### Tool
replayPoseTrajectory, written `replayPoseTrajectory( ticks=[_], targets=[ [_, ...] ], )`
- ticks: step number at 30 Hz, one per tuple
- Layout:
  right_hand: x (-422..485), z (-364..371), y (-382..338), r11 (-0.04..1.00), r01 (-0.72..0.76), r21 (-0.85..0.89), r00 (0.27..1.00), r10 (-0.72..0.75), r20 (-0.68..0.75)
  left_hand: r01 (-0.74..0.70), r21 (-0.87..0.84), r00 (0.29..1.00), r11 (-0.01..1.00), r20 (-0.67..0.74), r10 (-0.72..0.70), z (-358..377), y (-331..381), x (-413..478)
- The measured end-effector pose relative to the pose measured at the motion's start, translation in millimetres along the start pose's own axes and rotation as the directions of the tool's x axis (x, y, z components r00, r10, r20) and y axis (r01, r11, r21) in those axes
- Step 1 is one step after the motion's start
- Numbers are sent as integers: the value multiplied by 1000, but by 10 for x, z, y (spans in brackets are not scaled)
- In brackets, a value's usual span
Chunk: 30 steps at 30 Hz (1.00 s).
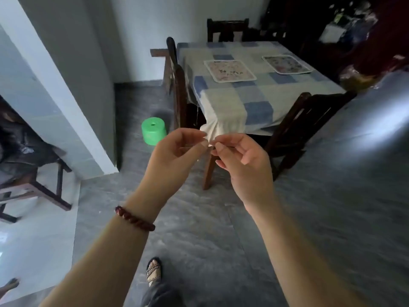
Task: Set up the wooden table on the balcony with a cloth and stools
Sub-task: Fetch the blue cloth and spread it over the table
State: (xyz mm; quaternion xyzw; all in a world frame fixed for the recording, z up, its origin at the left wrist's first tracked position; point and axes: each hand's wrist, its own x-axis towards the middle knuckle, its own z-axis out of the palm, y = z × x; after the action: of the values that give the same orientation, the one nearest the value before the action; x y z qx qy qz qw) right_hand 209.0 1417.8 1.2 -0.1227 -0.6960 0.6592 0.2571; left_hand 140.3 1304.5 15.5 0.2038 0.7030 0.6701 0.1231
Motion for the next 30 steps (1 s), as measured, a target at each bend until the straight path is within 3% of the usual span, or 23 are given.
replayPoseTrajectory(
  ticks=[9,18,24,30],
  targets=[
    [672,-565,198,998,-6,-66,980,-8,-198,7,-18,975,1000,222,-3,728,-189,966],
    [1547,-1026,332,993,-29,-118,910,-22,-414,-26,3,898,1000,439,22,1314,-171,2101],
    [1654,-1369,503,993,-61,-101,789,-14,-615,-38,-52,798,998,599,62,1942,-241,2377],
    [1229,-1898,410,979,-145,-143,567,-37,-823,44,-122,554,992,829,78,2762,-295,2106]
  ],
)
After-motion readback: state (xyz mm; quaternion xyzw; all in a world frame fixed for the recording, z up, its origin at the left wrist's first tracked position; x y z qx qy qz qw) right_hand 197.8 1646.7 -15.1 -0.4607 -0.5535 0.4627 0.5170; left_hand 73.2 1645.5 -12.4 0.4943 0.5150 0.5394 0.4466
